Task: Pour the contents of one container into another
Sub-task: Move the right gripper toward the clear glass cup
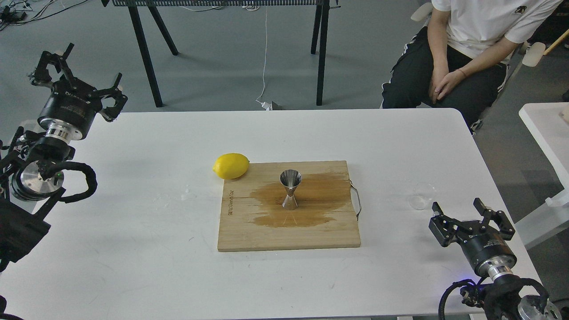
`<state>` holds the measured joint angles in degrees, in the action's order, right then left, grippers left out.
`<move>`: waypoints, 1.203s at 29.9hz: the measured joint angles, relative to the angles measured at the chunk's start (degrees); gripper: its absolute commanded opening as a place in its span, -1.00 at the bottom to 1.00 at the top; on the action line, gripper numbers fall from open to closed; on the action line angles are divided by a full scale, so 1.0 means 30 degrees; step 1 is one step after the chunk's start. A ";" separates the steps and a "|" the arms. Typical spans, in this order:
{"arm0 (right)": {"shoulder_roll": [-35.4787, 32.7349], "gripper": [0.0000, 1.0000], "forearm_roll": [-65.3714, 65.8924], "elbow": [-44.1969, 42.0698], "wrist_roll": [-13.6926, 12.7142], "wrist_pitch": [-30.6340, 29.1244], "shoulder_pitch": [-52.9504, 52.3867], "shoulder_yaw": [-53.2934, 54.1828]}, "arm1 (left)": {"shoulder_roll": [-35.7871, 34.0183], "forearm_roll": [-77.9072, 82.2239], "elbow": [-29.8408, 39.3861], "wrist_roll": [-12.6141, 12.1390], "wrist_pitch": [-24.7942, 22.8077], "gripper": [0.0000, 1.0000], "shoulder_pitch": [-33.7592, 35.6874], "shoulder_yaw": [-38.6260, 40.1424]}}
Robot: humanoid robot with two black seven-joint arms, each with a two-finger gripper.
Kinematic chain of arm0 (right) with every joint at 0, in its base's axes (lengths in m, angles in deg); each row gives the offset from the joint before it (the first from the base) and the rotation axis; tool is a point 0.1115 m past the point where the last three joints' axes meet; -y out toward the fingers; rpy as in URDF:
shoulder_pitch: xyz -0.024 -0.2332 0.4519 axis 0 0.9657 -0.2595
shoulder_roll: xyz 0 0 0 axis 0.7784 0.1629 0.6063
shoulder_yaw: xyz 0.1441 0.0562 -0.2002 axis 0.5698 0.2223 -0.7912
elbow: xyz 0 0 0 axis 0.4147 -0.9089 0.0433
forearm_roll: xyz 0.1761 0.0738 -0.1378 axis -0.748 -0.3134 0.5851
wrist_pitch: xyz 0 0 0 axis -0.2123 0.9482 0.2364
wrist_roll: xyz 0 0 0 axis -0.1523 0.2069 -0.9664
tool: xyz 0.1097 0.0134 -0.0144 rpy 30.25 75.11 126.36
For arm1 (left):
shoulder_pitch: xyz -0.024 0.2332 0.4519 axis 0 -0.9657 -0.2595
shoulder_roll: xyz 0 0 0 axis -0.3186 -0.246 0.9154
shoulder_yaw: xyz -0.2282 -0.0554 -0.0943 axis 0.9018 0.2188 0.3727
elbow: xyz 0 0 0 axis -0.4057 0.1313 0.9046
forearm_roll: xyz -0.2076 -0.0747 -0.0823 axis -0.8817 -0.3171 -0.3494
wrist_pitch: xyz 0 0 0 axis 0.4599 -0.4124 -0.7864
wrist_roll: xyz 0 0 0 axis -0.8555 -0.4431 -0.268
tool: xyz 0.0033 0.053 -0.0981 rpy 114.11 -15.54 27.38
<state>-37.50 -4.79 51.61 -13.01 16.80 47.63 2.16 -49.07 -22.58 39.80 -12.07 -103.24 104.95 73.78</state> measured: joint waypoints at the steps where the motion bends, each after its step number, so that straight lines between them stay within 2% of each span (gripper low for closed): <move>1: 0.0001 0.99 0.0002 -0.0038 -0.0013 0.0000 -0.0017 -0.0130 | 0.0028 -0.0050 -0.0334 -0.0010 -0.0074 1.00 -0.0001 0.0175; 10: -0.0148 0.99 0.0034 -0.1309 -0.0220 0.0127 -0.1359 -0.1365 | 0.0836 -0.0173 -0.1052 -0.0023 -0.0590 1.00 0.0073 0.0444; 20: 0.0484 0.99 0.0014 -0.4650 -0.0240 0.1798 -0.4465 -0.2611 | 0.0850 -0.0068 -0.1113 0.0017 -0.0414 1.00 0.0077 0.0343; 26: 0.0939 0.97 -0.0022 -0.5705 -0.0219 0.1981 -0.5135 -0.2845 | 0.0828 -0.0058 -0.1135 0.0047 -0.0371 1.00 0.0151 0.0363; 33: 0.0977 0.83 -0.0025 -0.6288 -0.0207 0.2033 -0.5606 -0.2819 | 0.0794 -0.0056 -0.1142 0.0065 -0.0436 1.00 0.0187 0.0315; 36: 0.1049 0.63 -0.0027 -0.6731 -0.0208 0.2034 -0.5886 -0.2825 | 0.0793 -0.0055 -0.1142 0.0065 -0.0438 1.00 0.0213 0.0305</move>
<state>-34.36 -4.87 31.42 -13.63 22.90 29.97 -6.32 -46.69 -22.74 36.37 -11.87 -104.55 105.59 74.70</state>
